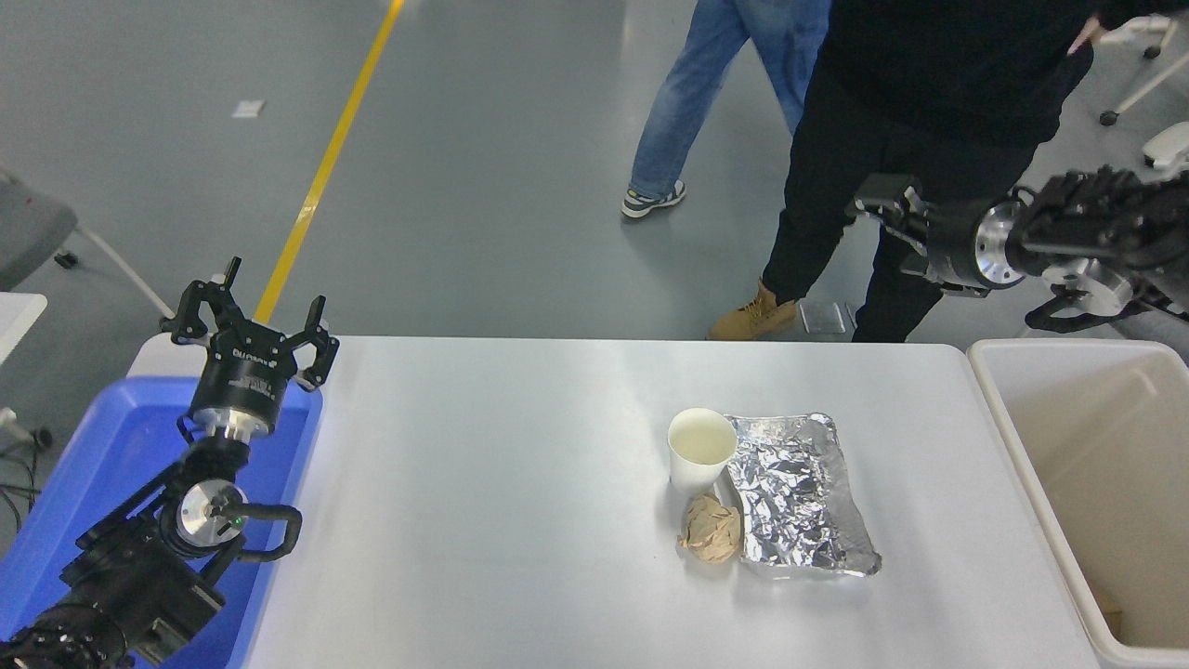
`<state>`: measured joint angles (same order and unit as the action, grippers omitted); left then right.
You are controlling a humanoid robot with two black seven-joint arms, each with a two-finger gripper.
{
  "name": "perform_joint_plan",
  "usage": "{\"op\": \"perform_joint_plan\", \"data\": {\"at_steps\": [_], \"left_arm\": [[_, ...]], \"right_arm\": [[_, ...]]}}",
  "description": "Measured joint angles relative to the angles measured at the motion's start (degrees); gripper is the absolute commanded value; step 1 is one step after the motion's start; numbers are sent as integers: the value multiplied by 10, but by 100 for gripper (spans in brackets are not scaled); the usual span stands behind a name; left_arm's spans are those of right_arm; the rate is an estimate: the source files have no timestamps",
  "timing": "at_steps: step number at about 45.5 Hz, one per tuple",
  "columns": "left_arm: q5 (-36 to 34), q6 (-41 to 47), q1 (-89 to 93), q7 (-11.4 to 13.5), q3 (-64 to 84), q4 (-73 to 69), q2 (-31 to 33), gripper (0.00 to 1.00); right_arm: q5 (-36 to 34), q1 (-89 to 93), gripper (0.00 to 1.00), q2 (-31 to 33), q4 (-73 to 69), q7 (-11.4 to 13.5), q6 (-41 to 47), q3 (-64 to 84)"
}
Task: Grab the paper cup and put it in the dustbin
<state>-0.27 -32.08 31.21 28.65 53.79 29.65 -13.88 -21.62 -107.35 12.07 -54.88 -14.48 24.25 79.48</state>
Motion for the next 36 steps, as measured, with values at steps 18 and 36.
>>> {"op": "perform_joint_plan", "data": {"at_steps": [18,36], "left_arm": [[0,0,0,0,0,0,0,98],[0,0,0,0,1,0,0,98]], "right_arm": [[57,-147,100,-67,-68,4,160,13],[87,-212,100,-110,-87,4,200,-33]]}}
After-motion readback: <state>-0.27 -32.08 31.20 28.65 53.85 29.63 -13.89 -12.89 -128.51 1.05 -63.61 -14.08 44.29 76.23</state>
